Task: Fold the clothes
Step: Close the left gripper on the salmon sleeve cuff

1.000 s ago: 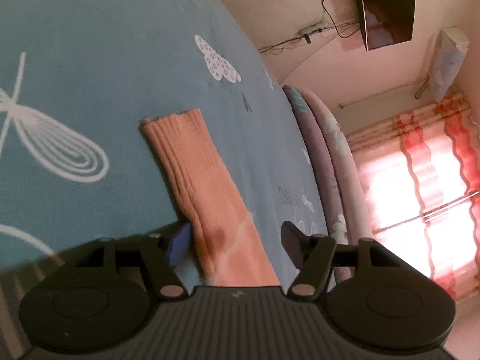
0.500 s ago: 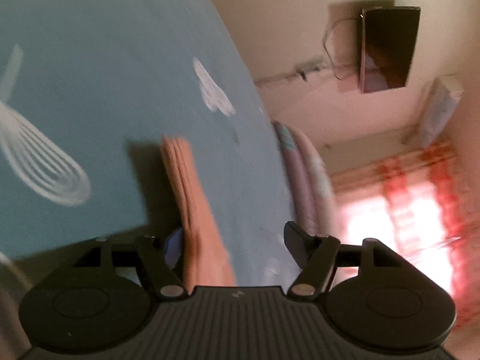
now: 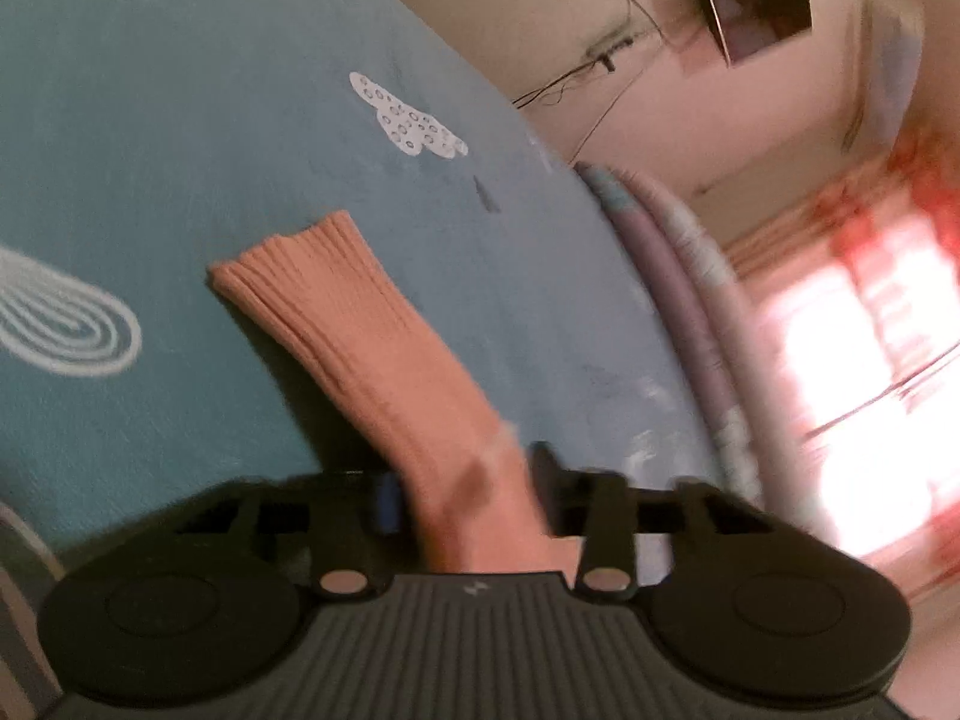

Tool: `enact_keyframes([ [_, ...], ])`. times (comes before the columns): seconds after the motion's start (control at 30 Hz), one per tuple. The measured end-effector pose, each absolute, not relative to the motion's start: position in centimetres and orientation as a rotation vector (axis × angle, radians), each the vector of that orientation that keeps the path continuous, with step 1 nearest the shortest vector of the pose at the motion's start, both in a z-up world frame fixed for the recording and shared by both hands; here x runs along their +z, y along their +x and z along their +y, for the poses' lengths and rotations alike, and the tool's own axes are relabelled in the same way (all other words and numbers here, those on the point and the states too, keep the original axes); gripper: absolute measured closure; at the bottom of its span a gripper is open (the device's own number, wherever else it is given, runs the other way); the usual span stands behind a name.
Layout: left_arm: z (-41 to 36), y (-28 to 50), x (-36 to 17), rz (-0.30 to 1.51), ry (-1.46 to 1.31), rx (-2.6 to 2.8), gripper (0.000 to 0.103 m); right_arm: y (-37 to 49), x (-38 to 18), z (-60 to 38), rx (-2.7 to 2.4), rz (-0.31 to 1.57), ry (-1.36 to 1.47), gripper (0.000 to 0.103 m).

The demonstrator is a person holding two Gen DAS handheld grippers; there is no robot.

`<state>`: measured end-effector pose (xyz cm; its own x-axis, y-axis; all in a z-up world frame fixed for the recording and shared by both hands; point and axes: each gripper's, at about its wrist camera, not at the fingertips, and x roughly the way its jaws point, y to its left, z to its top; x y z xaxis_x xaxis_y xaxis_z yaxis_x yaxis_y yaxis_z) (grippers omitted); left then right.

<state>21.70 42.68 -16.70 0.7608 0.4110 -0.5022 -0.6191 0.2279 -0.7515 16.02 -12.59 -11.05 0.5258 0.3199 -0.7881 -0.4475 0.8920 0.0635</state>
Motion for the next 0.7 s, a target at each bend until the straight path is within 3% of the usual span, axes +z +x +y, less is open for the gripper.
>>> enact_keyframes([
  [0.03,42.8,21.8,-16.7,0.225,-1.131,0.726,0.077,16.0,-11.0,-12.6,0.461,0.909,-0.155,0.0],
  [0.1,42.9,21.9,-16.8,0.249,-1.116,0.742,0.095,16.0,-11.0,-12.5,0.462,0.911,-0.156,0.0],
  [0.3,43.2,23.5,-13.8,0.371,-1.028,0.738,0.097,16.1,-10.9,-12.6,0.463,0.918,-0.143,0.0],
  [0.7,36.8,29.0,-5.0,0.369,-0.855,0.495,0.097,16.2,-10.4,-13.8,0.482,0.949,-0.05,0.0],
])
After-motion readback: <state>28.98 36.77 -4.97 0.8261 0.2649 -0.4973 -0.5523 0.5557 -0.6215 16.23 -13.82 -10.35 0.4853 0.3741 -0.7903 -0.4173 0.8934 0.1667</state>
